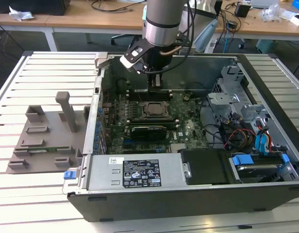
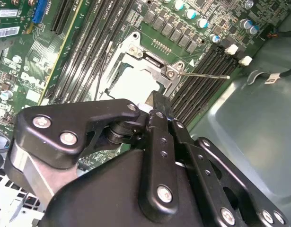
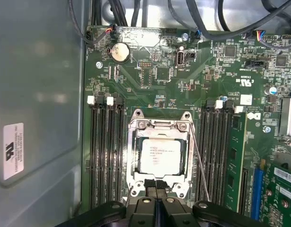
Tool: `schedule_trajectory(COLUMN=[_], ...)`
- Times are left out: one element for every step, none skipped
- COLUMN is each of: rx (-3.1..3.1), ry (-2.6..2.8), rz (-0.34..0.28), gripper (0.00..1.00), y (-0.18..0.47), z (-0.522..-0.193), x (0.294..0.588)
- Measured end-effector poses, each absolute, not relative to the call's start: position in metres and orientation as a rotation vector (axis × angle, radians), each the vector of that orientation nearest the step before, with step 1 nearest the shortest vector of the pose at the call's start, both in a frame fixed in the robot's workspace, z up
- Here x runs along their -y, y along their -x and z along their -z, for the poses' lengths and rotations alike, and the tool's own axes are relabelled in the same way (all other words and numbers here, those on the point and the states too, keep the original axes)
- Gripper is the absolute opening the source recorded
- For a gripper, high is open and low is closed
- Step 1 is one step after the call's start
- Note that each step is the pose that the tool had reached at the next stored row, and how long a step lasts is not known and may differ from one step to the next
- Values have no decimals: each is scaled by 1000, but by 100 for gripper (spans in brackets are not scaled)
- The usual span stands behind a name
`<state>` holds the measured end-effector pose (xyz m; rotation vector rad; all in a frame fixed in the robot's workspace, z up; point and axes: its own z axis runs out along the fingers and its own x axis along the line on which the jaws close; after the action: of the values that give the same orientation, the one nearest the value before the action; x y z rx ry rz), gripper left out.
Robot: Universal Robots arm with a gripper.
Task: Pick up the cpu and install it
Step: 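Close the cpu cover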
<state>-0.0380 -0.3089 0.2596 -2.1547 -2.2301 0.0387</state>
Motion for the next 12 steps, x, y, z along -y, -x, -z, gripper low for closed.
schedule_trajectory(rx=[2230,2230,2230,2230,2230,2230,2230,2230,2230,2230,2230,2230], ry=[2155,2155,2155,2155,2155,2155,2155,2155,2155,2155,2155,2155], rz=[-39,-39,-39,-39,-39,-39,-39,-39,-39,-39,-39,-39], gripper=[11,11,11,11,11,11,11,11,11,11,11,11], y=[38,38,38,38,38,38,38,38,38,38,38,38], z=[-261,-262,-263,-265,-267,-269,-271,-272,-273,-274,-278,-287], x=[309,309,309,309,309,309,309,309,309,309,309,309])
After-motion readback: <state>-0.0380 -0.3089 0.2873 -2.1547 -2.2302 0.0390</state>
